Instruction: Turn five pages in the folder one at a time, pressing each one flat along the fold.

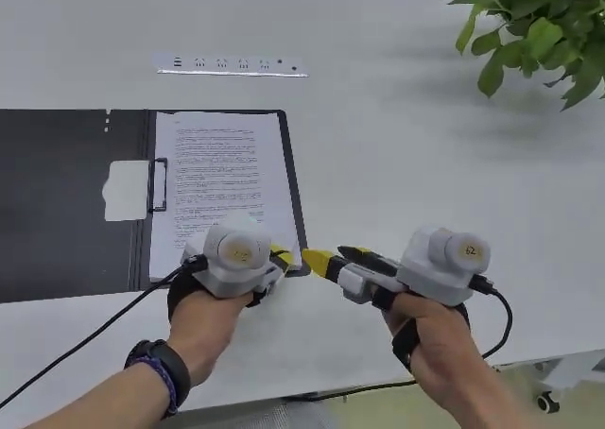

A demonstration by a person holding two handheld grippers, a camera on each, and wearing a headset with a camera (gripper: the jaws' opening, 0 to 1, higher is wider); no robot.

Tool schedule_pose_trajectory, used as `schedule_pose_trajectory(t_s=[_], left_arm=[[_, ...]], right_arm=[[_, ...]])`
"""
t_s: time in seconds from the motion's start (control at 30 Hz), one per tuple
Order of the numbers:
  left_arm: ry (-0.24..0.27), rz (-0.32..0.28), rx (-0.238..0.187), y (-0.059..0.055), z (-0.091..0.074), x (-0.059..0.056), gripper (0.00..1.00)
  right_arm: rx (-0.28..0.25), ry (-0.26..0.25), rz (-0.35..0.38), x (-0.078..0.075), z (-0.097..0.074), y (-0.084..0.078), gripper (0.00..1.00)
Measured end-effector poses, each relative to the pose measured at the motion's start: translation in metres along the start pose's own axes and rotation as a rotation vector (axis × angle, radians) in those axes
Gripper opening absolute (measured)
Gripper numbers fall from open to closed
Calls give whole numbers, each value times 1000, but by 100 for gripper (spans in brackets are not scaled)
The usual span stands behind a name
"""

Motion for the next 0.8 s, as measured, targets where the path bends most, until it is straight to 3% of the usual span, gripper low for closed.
schedule_pose_trajectory(t_s=[0.1, 0.3, 0.63, 0.8], left_arm=[[-1, -1, -9, 2, -3, -1, 0], [-3, 3, -18, 3, -6, -2, 0], [-3, 21, -30, 5, -12, -3, 0], [2, 38, -29, 4, -14, -4, 0]], right_arm=[[10, 7, 2, -1, 11, 4, 39], [15, 64, 92, -2, 30, 7, 31], [57, 83, 108, -2, 52, 6, 23], [31, 80, 145, -3, 57, 12, 14]])
Point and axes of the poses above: the centre of the closed fingertips' face, and the gripper's own axes: z roughly forward along the fingers, x roughly to its left, y roughly out of its top, the point moved 5 cm from there along -z, roughly backward along the fingers, and after that the axes turned 14 degrees about x, right-handed, at the moved point
